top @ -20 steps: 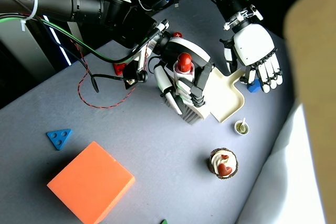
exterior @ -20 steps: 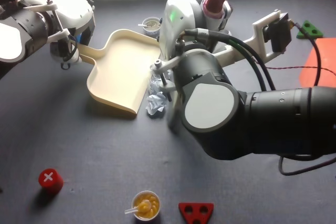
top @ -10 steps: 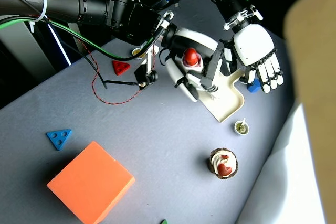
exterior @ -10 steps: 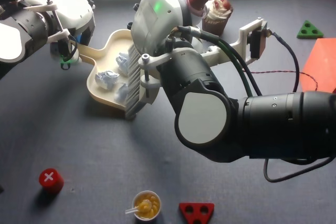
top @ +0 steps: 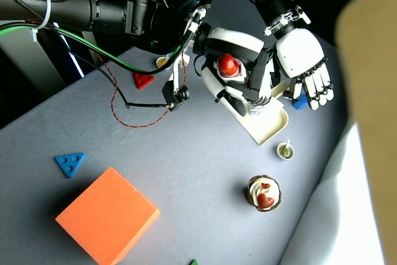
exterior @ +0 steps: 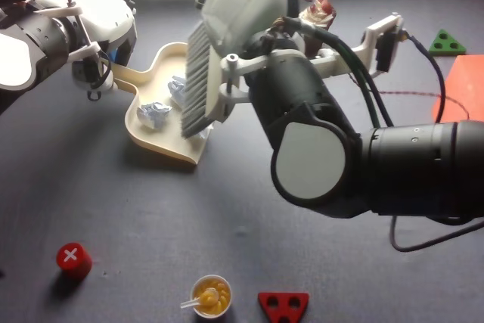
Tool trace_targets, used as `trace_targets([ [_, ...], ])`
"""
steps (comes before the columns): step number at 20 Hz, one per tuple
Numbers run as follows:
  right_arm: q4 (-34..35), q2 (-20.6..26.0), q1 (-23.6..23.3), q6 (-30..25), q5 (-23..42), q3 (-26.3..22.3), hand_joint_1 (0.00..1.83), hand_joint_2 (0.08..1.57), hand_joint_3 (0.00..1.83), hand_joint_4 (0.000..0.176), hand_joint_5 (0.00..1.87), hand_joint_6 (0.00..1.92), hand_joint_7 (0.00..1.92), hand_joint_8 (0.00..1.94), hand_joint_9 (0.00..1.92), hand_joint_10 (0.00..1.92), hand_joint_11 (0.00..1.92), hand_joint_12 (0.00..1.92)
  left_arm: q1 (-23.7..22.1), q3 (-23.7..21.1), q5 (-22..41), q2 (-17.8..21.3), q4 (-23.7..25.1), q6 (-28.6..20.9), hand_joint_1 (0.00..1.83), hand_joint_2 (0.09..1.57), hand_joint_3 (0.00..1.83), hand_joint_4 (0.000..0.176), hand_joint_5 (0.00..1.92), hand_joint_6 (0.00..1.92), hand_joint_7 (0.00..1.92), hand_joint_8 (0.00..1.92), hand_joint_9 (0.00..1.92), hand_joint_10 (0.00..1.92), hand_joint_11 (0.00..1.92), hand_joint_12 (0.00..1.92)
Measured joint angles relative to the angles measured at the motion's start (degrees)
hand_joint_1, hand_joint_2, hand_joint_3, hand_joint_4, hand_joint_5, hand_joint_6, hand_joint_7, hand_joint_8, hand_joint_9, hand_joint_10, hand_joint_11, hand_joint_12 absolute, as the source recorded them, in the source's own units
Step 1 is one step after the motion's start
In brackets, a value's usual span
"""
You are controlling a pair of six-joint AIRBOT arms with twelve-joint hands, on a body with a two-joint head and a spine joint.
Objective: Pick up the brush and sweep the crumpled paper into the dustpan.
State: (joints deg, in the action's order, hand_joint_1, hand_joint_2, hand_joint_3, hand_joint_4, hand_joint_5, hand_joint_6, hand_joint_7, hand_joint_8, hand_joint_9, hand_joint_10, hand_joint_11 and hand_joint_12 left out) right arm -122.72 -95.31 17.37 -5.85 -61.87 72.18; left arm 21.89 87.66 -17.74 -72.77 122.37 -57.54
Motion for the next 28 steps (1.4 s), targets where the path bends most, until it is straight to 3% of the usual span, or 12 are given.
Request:
trace_targets([
  [2,0.44,0.79,0.57,-0.2,-0.02,-0.02,1.56,1.22,0.0,0.176,0.95,1.92,1.24,1.94,1.38,1.92,1.54,1.92,-0.04,0.0,0.0,0.0,0.0,0.0,1.08,1.13,0.0,0.0,0.95,1.02,0.28,0.0,0.2,0.0,0.16,0.02],
  [3,0.57,1.29,0.57,-1.09,-0.2,-0.02,1.56,1.22,0.0,0.176,0.95,1.92,1.24,1.94,1.38,1.92,1.54,1.92,-0.04,0.0,0.0,0.0,0.0,0.02,1.06,1.14,0.0,0.02,0.94,1.04,0.27,0.0,0.19,0.0,0.16,0.02],
  [4,-0.02,1.9,0.57,-1.22,-0.28,-0.33,1.56,1.22,0.0,0.176,0.96,1.92,1.24,1.94,1.39,1.92,1.55,1.92,-0.04,0.0,0.0,0.0,0.0,0.0,1.06,1.14,0.0,0.025,0.94,1.04,0.27,0.0,0.19,0.0,0.14,0.01],
  [5,-1.01,3.08,0.55,0.35,0.22,-1.16,1.56,1.22,0.0,0.176,0.97,1.92,1.24,1.94,1.39,1.92,1.54,1.92,-0.04,0.02,-0.09,-0.11,-0.11,0.02,1.1,1.12,0.0,0.0,0.97,0.99,0.29,0.0,0.21,0.0,0.15,0.02],
  [8,-1.7,4.42,1.03,6.69,3.89,-1.97,1.55,1.22,0.0,0.176,0.97,1.92,1.23,1.94,1.38,1.92,1.53,1.92,-0.04,0.0,-0.09,-0.2,-0.2,0.0,1.09,1.12,0.0,0.0,0.98,0.98,0.29,0.0,0.21,0.0,0.16,0.02],
  [11,-4.96,4.07,2.08,7.67,7.58,-2.08,1.55,1.22,0.0,0.176,0.97,1.92,1.25,1.94,1.39,1.92,1.54,1.92,-0.04,-0.42,0.04,-0.31,-0.31,0.0,1.11,1.12,0.0,0.0,0.99,0.97,0.27,0.0,0.18,0.0,0.15,0.01],
  [20,-4.94,2.32,2.08,9.57,7.82,-1.64,1.55,1.22,0.0,0.176,0.97,1.92,1.22,1.94,1.38,1.92,1.54,1.92,-0.07,-0.46,-0.02,-0.28,-1.22,0.0,1.1,1.11,0.0,0.0,1.0,0.95,0.25,0.0,0.14,0.0,0.11,0.0],
  [24,-5.03,2.62,2.05,9.64,6.12,-0.96,1.55,1.22,0.0,0.176,0.97,1.92,1.23,1.94,1.38,1.92,1.54,1.92,-0.04,-0.28,-0.04,-0.28,-1.27,0.02,1.12,1.1,0.0,0.0,1.02,0.92,0.28,0.01,0.19,0.01,0.18,0.03],
  [28,0.85,3.19,2.05,16.79,5.64,-1.29,1.54,1.22,0.0,0.176,0.99,1.92,1.27,1.94,1.41,1.92,1.56,1.92,-0.07,-0.28,-0.04,-0.28,-1.25,0.02,1.09,1.11,0.0,0.0,0.98,0.97,0.29,0.0,0.19,0.0,0.13,0.01],
])
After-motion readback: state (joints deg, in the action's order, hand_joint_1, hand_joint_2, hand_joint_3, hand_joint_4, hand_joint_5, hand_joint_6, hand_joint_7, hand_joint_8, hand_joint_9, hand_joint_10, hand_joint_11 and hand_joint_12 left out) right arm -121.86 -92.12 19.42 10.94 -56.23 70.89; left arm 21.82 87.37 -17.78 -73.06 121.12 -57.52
